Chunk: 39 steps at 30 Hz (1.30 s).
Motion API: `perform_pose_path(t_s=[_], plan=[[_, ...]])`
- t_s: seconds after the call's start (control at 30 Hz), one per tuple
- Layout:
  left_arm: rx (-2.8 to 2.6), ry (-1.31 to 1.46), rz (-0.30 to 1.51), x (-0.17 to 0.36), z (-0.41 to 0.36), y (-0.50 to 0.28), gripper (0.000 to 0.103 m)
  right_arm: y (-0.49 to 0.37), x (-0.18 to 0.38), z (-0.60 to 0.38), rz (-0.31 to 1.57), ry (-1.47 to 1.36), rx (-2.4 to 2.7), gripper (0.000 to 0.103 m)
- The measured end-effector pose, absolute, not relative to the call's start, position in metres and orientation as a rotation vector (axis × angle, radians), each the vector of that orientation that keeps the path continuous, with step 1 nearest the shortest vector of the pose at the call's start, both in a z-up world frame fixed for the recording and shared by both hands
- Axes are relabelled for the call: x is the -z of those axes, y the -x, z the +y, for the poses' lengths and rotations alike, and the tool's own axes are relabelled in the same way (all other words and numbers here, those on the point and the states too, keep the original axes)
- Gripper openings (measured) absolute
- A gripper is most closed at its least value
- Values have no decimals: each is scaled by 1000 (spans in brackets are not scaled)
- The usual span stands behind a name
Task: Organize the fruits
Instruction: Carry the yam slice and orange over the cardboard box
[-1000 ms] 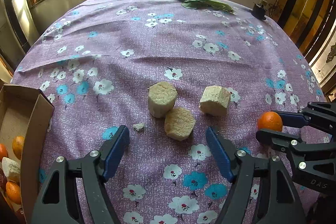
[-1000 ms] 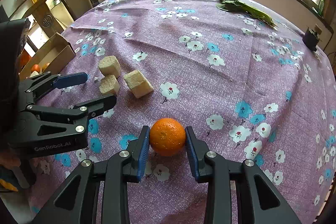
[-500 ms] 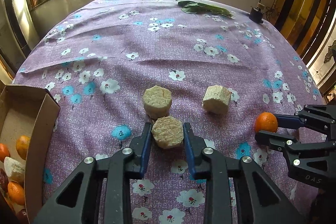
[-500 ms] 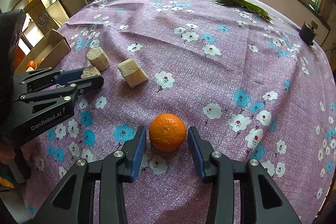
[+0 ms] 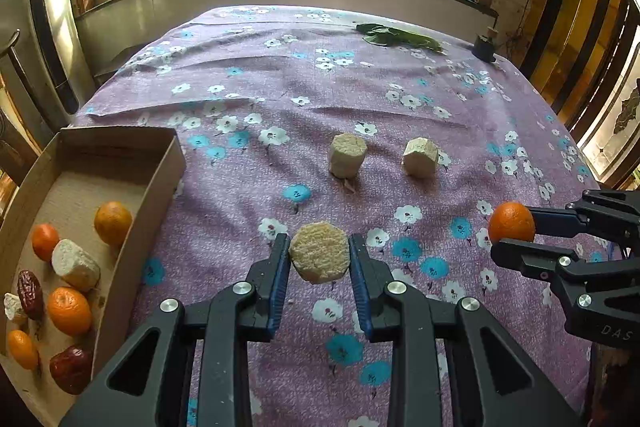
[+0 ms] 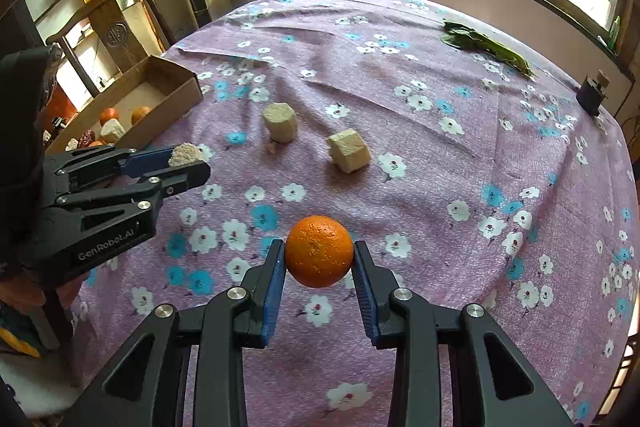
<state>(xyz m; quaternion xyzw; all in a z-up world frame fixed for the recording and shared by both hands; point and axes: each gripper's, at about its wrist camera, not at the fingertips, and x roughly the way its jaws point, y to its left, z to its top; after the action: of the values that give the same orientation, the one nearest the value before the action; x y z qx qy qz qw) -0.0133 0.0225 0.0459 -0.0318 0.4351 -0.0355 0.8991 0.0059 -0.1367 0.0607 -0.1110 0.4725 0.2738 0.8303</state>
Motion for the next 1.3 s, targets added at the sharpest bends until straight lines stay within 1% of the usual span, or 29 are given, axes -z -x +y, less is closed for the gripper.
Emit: perform_pose_path(t_s=[0.3,0.7,1.3], plan=[[-7,56,845,-55,61,51,28,26,-57,-87,977,194,-663,36],[-129,90,803,-66,118,85,28,43,-55,-30,963,235,-776,36],[-281,198,773,-83,218,99,28,39,-68,43,925,292,-869,36]])
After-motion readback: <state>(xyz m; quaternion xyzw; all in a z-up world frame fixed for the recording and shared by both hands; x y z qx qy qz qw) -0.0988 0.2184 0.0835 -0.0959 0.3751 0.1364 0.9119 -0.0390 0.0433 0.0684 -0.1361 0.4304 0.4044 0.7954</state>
